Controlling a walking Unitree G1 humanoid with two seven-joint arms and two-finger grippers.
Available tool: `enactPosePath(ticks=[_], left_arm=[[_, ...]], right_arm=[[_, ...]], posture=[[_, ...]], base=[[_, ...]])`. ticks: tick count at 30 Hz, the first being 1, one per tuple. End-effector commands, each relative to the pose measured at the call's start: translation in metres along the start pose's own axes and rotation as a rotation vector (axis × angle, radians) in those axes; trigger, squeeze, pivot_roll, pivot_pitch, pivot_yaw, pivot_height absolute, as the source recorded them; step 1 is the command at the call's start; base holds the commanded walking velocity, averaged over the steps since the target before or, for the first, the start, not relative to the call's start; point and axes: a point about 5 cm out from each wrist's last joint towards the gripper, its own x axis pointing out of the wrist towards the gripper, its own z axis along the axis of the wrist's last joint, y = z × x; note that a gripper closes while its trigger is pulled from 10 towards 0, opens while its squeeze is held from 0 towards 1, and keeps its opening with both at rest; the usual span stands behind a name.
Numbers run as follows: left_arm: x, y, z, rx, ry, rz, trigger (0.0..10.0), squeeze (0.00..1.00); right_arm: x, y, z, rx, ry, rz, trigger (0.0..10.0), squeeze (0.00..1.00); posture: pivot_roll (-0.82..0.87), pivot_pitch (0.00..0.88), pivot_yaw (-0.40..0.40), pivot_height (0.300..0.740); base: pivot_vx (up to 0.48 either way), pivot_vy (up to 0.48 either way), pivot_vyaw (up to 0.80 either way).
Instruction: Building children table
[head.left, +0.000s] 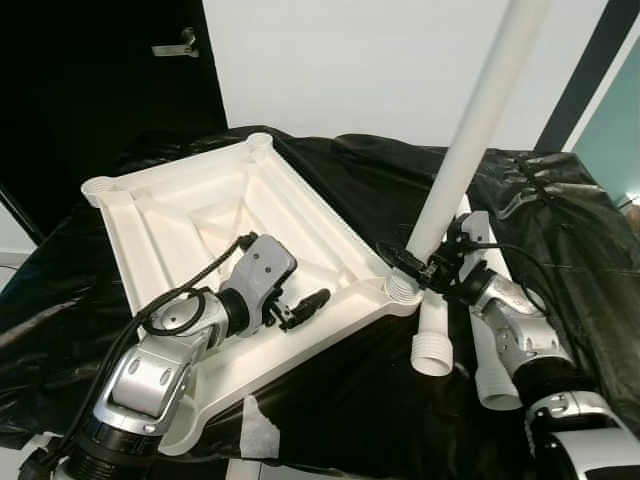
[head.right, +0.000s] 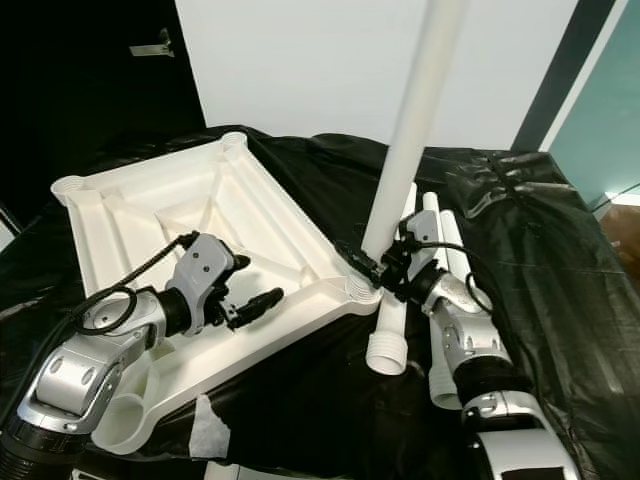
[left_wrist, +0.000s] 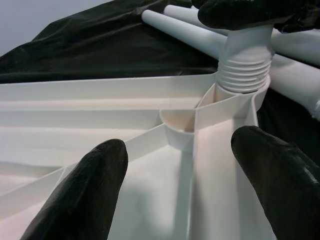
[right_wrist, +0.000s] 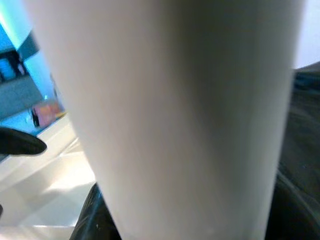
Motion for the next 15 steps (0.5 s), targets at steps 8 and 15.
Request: enactPosePath(ticks=[8, 15], left_arm=[[-0.002, 0.001, 0.001, 0.001, 0.000, 0.006, 10.0, 0.00], [0.000, 0.002, 0.001, 0.000, -0.003, 0.009, 10.0, 0.00]], right_arm=[[-0.001, 0.005, -0.032, 0.163, 0.077, -0.097, 10.0, 0.00], [-0.003, 0.008, -0.039, -0.157, 0.227, -0.032, 10.0, 0.00]], posture=[[0.04, 0.013, -0.009, 0.740], [0.03, 0.011, -0.014, 0.740]], base=[[0.000, 0.000, 0.00], [0.000, 0.000, 0.00]])
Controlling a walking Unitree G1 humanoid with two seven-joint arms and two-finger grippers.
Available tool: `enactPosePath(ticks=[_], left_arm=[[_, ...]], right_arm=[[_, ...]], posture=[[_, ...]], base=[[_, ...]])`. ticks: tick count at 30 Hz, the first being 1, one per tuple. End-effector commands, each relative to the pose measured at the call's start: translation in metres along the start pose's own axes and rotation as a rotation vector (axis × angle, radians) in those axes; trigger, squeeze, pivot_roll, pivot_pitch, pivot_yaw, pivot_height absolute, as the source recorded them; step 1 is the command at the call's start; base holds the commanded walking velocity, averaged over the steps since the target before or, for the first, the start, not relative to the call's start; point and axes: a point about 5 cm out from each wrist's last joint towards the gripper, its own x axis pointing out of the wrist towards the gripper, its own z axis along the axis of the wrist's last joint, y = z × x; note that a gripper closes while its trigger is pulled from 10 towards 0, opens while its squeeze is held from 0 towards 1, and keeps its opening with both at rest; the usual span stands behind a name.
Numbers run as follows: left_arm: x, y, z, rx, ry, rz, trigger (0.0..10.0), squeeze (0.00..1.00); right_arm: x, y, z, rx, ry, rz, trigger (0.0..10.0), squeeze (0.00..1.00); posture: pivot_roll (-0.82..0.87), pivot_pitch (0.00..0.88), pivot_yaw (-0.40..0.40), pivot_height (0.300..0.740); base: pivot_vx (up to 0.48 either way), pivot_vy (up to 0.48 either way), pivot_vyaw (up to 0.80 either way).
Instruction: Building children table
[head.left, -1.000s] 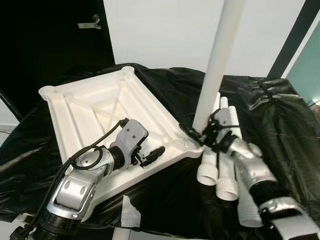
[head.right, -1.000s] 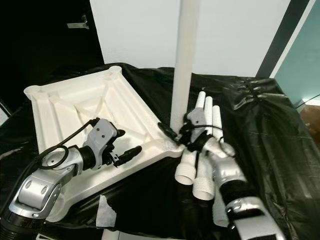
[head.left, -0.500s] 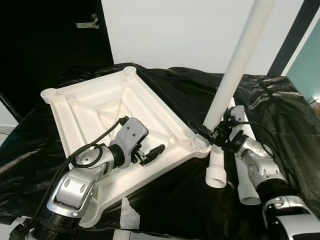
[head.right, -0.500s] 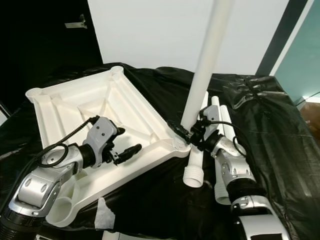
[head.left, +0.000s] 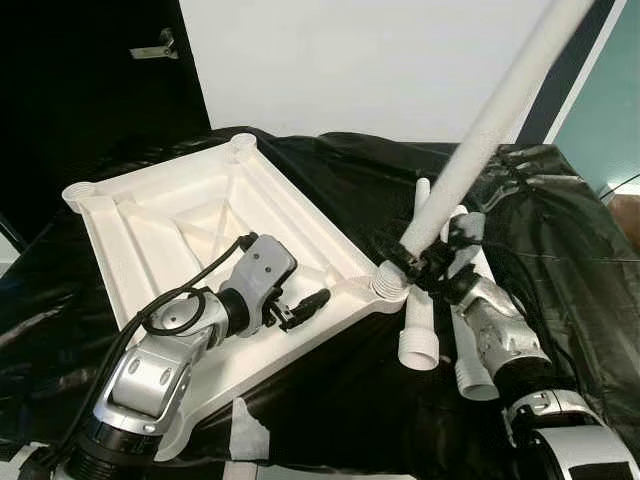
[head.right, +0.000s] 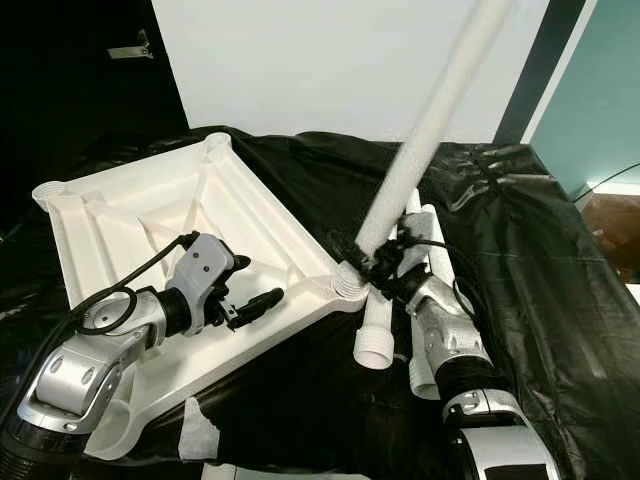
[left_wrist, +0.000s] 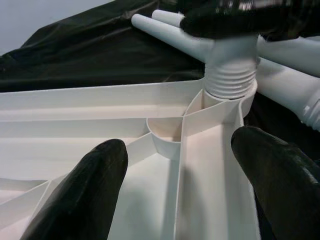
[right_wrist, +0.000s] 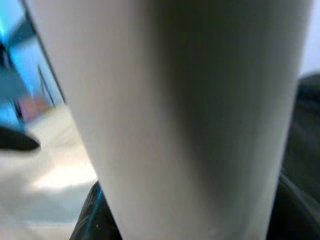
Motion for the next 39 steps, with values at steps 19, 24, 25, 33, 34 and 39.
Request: enactPosePath(ticks=[19, 24, 25, 33, 34, 39], left_arm=[[0.002, 0.008, 0.003, -0.006, -0.024, 0.061, 10.0, 0.00], [0.002, 0.017, 0.014, -0.015, -0.085, 0.104, 10.0, 0.00], [0.002, 0.017, 0.014, -0.015, -0.085, 0.104, 10.0, 0.00], [0.003, 0.020, 0.027, -0.045, -0.165, 0.090, 10.0, 0.00], [0.003, 0.020, 0.027, -0.045, -0.165, 0.090, 10.0, 0.00], [0.004, 0.024, 0.036, -0.076, -0.228, 0.068, 10.0, 1.00]], right_arm=[[-0.013, 0.002, -0.017, -0.004, 0.084, -0.067, 10.0, 0.00], [-0.001, -0.008, 0.030, -0.073, -0.066, -0.140, 10.0, 0.00], [-0.001, -0.008, 0.030, -0.073, -0.066, -0.140, 10.0, 0.00], [0.006, -0.002, 0.050, -0.057, -0.097, -0.078, 10.0, 0.00], [0.006, -0.002, 0.050, -0.057, -0.097, -0.078, 10.0, 0.00], [0.005, 0.005, 0.050, -0.063, -0.042, 0.000, 10.0, 0.00]], posture=[[0.04, 0.000, -0.020, 0.740], [0.03, 0.000, -0.026, 0.740], [0.03, 0.000, -0.026, 0.740], [0.02, 0.000, -0.034, 0.740], [0.02, 0.000, -0.034, 0.740], [0.02, 0.000, -0.036, 0.740]], base=[[0.000, 0.000, 0.00], [0.000, 0.000, 0.00], [0.000, 0.000, 0.00], [0.000, 0.000, 0.00], [0.000, 0.000, 0.00], [0.000, 0.000, 0.00]])
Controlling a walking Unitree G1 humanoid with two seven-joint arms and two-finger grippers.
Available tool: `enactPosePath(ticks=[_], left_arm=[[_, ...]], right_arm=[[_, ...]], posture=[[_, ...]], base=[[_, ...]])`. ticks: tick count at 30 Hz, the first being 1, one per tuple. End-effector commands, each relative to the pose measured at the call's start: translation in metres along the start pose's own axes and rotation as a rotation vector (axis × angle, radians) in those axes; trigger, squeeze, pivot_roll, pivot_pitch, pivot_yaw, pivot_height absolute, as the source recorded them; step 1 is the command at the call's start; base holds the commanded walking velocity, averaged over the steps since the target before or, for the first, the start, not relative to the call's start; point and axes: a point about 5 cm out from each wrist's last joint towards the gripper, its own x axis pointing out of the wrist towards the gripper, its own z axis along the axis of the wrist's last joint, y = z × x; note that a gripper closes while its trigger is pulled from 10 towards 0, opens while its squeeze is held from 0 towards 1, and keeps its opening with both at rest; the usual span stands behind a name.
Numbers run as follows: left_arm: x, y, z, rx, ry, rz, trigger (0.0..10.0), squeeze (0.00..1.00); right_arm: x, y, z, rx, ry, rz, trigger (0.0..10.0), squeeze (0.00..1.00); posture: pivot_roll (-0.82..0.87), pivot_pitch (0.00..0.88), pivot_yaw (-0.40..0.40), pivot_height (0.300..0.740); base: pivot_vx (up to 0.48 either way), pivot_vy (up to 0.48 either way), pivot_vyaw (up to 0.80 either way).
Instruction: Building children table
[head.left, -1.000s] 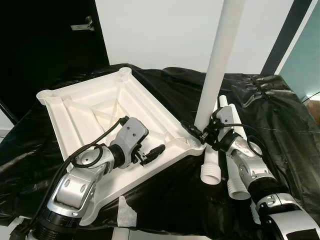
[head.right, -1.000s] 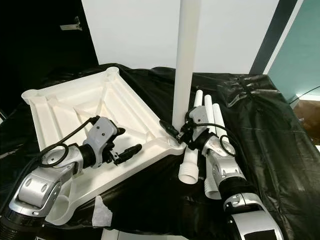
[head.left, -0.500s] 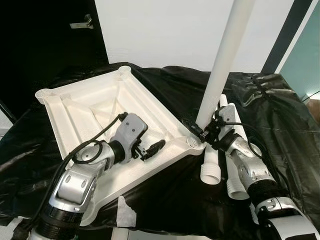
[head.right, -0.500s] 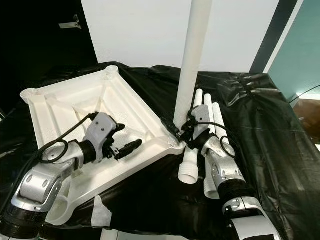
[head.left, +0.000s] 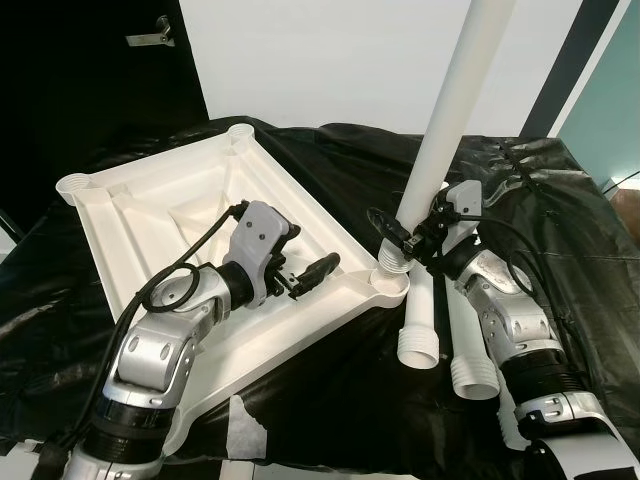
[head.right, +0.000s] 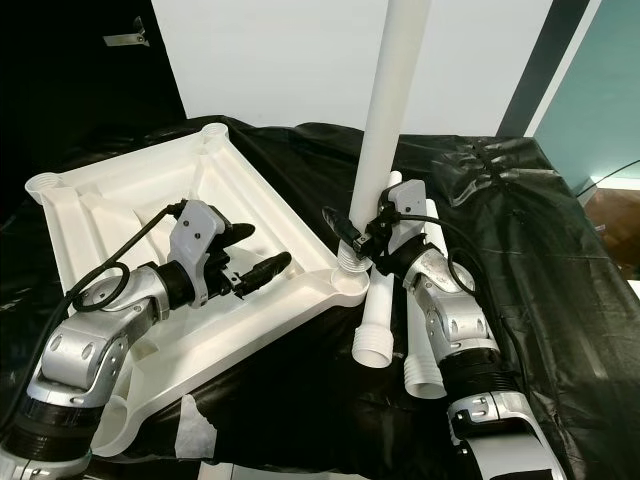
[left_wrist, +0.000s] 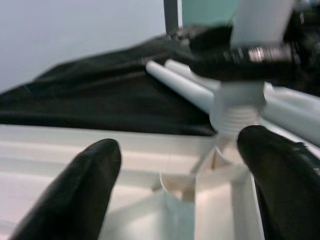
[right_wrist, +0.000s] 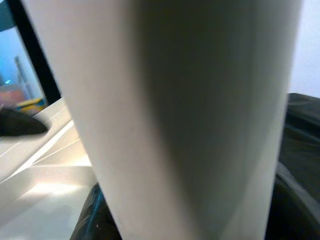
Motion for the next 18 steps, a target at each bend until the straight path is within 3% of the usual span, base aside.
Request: enactPosePath(ticks=[1, 8, 9, 12, 13, 18], left_arm=[[0.000, 0.004, 0.003, -0.014, -0.026, 0.026, 10.0, 1.00], [0.006, -0.001, 0.031, -0.095, -0.173, -0.068, 10.0, 1.00], [0.008, -0.007, 0.038, -0.096, -0.208, -0.129, 10.0, 1.00], [0.010, -0.012, 0.047, -0.085, -0.248, -0.179, 10.0, 1.00], [0.012, -0.014, 0.051, -0.094, -0.266, -0.205, 10.0, 0.00], [0.015, -0.025, 0.074, -0.123, -0.375, -0.343, 10.0, 0.00]], right_arm=[[-0.002, 0.002, -0.001, 0.001, 0.020, 0.032, 10.0, 0.00], [-0.007, 0.003, -0.006, -0.036, 0.102, 0.124, 10.0, 0.00], [-0.007, 0.004, -0.008, -0.036, 0.122, 0.146, 10.0, 0.00], [-0.007, 0.005, -0.010, -0.051, 0.136, 0.165, 10.0, 0.00], [-0.007, 0.005, -0.011, -0.057, 0.145, 0.178, 10.0, 0.00], [-0.005, 0.008, -0.011, -0.064, 0.171, 0.224, 10.0, 0.00]], posture=[[0.02, 0.000, -0.036, 0.740], [0.02, 0.000, -0.042, 0.740], [0.02, 0.000, -0.048, 0.740], [0.02, 0.000, -0.051, 0.740], [0.02, 0.000, -0.053, 0.740], [0.02, 0.000, -0.051, 0.740]], base=[[0.000, 0.000, 0.00], [0.000, 0.000, 0.00], [0.000, 0.000, 0.00], [0.000, 0.000, 0.00], [0.000, 0.000, 0.00], [0.000, 0.000, 0.00]])
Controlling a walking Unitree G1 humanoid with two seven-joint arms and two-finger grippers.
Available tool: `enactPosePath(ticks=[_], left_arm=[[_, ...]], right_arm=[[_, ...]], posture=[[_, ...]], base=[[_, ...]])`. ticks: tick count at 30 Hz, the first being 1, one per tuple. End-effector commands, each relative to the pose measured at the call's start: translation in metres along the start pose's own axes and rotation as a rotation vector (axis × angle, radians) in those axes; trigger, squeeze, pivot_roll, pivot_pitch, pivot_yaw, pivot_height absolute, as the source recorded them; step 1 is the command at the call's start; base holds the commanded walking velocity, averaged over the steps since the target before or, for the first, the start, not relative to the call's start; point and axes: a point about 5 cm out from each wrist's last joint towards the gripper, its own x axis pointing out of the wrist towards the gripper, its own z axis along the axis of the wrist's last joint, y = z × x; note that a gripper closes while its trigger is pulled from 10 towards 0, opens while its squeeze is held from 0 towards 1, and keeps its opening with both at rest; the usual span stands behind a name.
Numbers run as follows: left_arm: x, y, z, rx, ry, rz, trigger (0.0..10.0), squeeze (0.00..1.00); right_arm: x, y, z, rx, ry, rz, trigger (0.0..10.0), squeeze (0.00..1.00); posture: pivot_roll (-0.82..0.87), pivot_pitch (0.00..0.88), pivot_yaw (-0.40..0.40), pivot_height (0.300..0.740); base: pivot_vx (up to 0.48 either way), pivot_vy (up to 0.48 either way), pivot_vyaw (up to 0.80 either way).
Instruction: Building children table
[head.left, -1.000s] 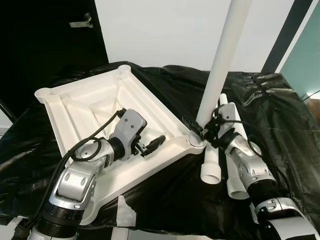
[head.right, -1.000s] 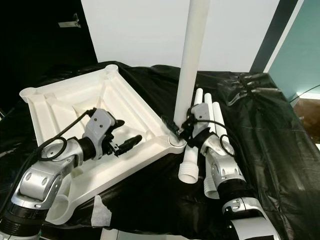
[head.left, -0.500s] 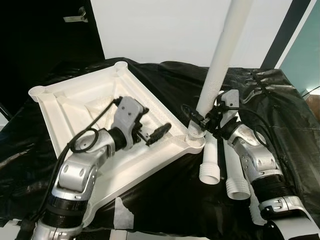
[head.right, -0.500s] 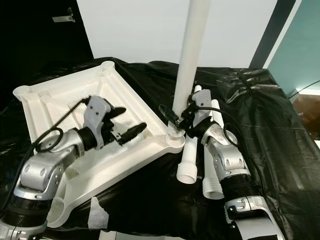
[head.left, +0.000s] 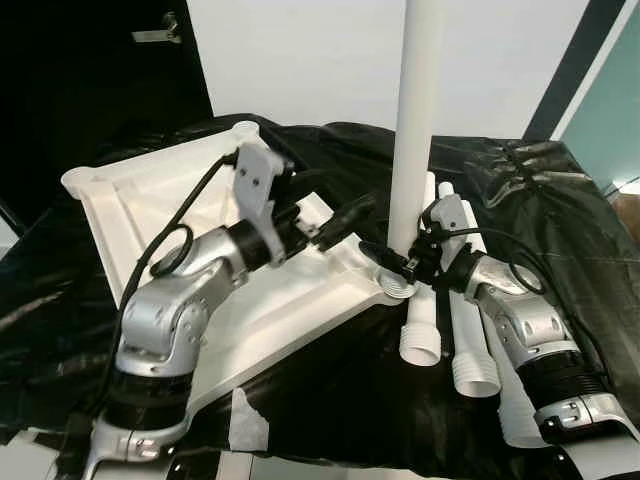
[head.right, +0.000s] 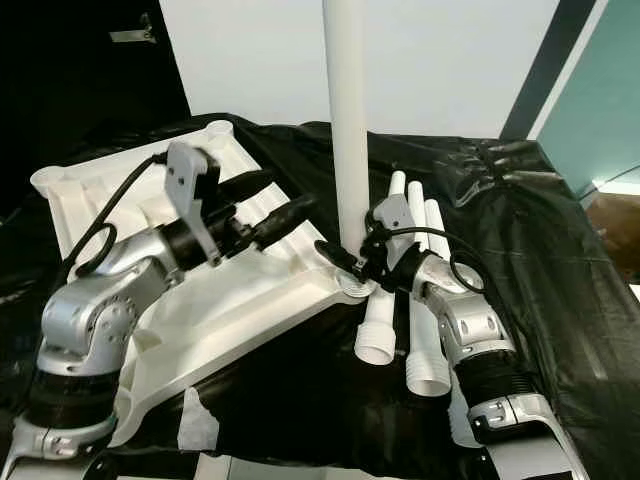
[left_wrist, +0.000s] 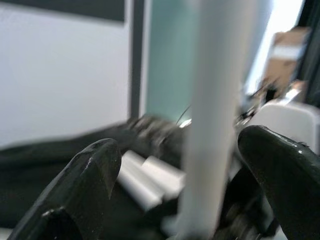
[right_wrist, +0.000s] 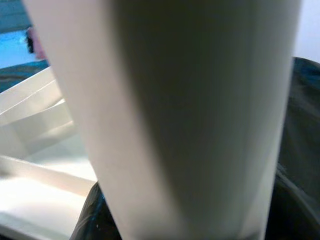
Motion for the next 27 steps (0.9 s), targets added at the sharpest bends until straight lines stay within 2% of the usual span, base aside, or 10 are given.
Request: enactPosePath(ticks=[1, 6, 11, 16, 20, 21, 27], left_arm=[[0.005, -0.010, 0.008, -0.003, -0.033, -0.142, 10.0, 0.00], [0.018, -0.010, 0.016, 0.011, -0.053, -0.190, 10.0, 0.00], [0.024, -0.008, 0.027, 0.014, -0.064, -0.253, 10.0, 0.00], [0.024, -0.005, 0.031, 0.029, -0.053, -0.285, 10.0, 0.00], [0.020, -0.003, 0.044, -0.012, -0.072, -0.349, 9.7, 0.00], [0.019, -0.004, 0.044, -0.019, -0.065, -0.368, 0.0, 0.00], [0.019, -0.005, 0.043, -0.015, -0.045, -0.381, 0.0, 0.00]], right_arm=[[0.002, 0.001, 0.000, -0.020, 0.026, 0.040, 10.0, 0.00], [0.004, 0.009, 0.001, -0.027, 0.053, 0.150, 10.0, 0.00], [0.002, 0.014, 0.004, -0.047, 0.079, 0.255, 10.0, 0.00], [0.000, 0.015, 0.006, -0.063, 0.087, 0.296, 10.0, 0.00], [-0.003, 0.009, 0.006, -0.086, 0.104, 0.296, 10.0, 0.00], [-0.004, 0.008, 0.007, -0.092, 0.109, 0.293, 10.0, 0.00], [-0.005, 0.004, 0.008, -0.095, 0.109, 0.278, 10.0, 0.00]], posture=[[0.02, 0.000, -0.051, 0.740], [0.01, 0.000, -0.048, 0.740], [0.01, 0.000, -0.045, 0.740], [0.01, 0.000, -0.044, 0.740], [0.01, 0.000, -0.039, 0.740], [0.00, 0.000, -0.036, 0.740], [0.00, 0.000, -0.038, 0.740]], base=[[0.000, 0.000, 0.00], [0.000, 0.000, 0.00], [0.000, 0.000, 0.00], [0.000, 0.000, 0.00], [0.000, 0.000, 0.00], [0.000, 0.000, 0.00], [0.000, 0.000, 0.00]])
